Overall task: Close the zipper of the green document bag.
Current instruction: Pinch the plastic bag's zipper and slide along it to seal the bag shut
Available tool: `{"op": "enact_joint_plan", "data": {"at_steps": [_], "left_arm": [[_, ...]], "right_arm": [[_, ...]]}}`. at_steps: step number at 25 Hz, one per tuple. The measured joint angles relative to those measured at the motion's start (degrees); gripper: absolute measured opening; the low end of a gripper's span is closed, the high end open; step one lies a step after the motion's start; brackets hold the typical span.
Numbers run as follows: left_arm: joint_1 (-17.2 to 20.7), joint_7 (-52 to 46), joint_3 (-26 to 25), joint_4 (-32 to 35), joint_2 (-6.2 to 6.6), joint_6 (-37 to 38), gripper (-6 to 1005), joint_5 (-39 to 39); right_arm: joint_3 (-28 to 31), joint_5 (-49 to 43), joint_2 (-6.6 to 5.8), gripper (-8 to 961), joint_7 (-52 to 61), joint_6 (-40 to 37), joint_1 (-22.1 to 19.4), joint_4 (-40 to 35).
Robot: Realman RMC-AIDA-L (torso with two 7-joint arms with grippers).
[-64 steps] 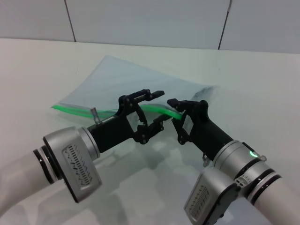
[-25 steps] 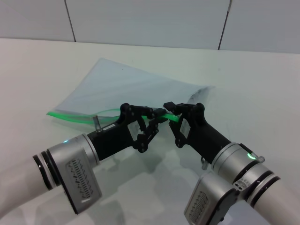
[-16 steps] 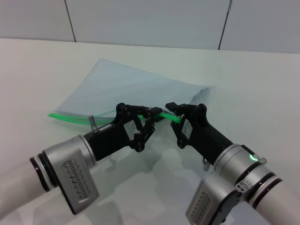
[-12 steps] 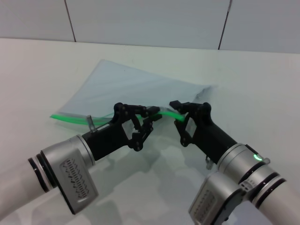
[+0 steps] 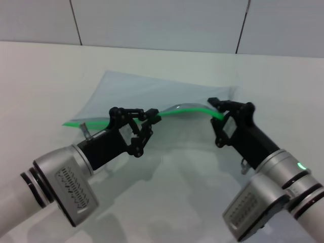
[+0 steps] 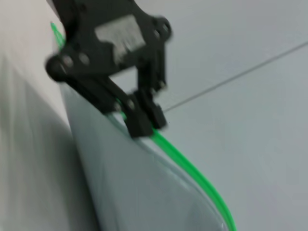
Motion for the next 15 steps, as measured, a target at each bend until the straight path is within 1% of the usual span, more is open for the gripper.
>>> {"op": "enact_joint_plan", "data": {"at_steps": [11, 15], "left_arm": [[1.4, 0.0, 0.0, 0.4, 0.11, 0.3, 84, -2.9], [2.2, 0.0, 0.0, 0.5, 0.14, 0.7, 83, -4.4]], "right_arm": [[0.6, 0.2, -0.09, 119, 9.0, -6.8, -1.5, 6.5], [2.6, 0.2, -0.09, 122, 11.4, -8.4, -2.4, 8.6]]}}
